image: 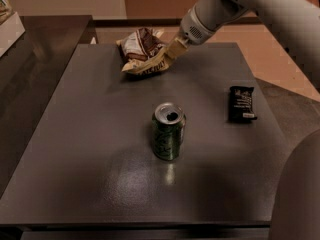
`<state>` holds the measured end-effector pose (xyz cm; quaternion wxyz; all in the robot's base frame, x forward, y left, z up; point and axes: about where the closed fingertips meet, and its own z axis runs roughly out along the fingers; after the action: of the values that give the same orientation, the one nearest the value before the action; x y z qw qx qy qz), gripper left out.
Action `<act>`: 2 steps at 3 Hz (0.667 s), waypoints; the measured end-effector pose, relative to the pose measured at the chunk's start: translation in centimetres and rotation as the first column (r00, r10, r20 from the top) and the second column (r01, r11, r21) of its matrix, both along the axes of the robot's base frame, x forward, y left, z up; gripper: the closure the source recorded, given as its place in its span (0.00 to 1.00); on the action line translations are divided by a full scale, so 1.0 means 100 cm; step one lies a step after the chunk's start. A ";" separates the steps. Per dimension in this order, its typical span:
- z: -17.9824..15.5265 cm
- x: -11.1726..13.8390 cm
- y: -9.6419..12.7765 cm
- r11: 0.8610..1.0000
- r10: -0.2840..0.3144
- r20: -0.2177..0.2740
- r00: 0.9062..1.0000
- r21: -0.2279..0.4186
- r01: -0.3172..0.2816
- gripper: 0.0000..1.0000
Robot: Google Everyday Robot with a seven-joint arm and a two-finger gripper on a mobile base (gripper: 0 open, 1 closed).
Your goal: Move brown chip bag near rxbar chocolate
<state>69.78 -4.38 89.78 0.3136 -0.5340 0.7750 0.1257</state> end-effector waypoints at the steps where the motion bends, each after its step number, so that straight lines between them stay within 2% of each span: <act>1: 0.000 0.006 -0.041 0.999 -0.043 0.006 0.999 -0.008 0.043 1.00; 2: 0.000 -0.001 -0.076 0.998 -0.069 0.007 0.998 -0.005 0.069 1.00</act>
Offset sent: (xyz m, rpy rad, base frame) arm -0.0127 -0.1274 0.0056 -0.0010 -0.0159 -0.1094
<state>69.65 -12.01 89.81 0.3191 -0.5082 0.7922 0.1110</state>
